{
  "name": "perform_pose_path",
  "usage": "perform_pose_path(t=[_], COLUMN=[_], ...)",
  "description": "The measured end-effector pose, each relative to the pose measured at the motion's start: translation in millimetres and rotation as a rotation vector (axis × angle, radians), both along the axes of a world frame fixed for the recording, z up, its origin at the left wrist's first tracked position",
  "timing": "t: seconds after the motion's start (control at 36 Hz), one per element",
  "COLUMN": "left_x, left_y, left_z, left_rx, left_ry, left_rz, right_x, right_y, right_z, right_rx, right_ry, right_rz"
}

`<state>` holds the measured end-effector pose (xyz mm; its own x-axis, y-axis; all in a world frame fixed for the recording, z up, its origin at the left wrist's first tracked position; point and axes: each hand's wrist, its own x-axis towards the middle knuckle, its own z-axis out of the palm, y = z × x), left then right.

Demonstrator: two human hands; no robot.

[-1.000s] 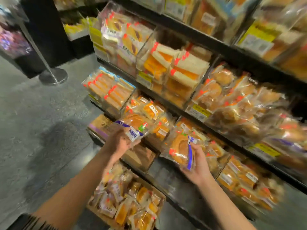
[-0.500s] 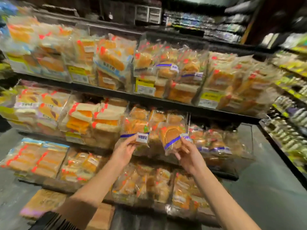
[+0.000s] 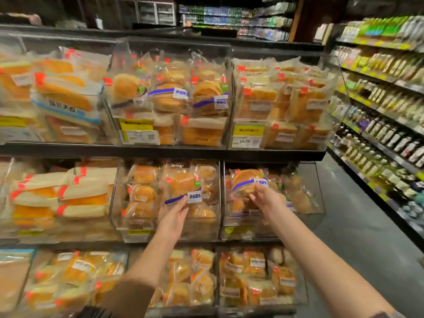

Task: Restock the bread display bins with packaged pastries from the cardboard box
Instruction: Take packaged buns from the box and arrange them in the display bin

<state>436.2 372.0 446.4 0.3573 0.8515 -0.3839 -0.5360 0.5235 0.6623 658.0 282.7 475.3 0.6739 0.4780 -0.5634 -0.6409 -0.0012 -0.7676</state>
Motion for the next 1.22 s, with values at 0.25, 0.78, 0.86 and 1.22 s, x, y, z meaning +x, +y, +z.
perform_pose_path(t=[0.25,0.78,0.86,1.22], left_x=[9,2,4,24], left_y=[1,3,2,-37], left_z=[-10,-18,-16,9], left_rx=[0.161,0.163,0.138,0.249], left_ry=[0.133,0.138,0.137,0.304], left_rz=[0.014,-0.001,0.007,-0.003], right_x=[32,-22,-13,-74], right_y=[63,45,51,-21], right_z=[-22,-39,-36,-15], right_rx=[-0.042,-0.709,-0.699,-0.17], right_ry=[-0.235,-1.593,-1.544,-1.225], right_rz=[0.189,0.793,0.847,0.778])
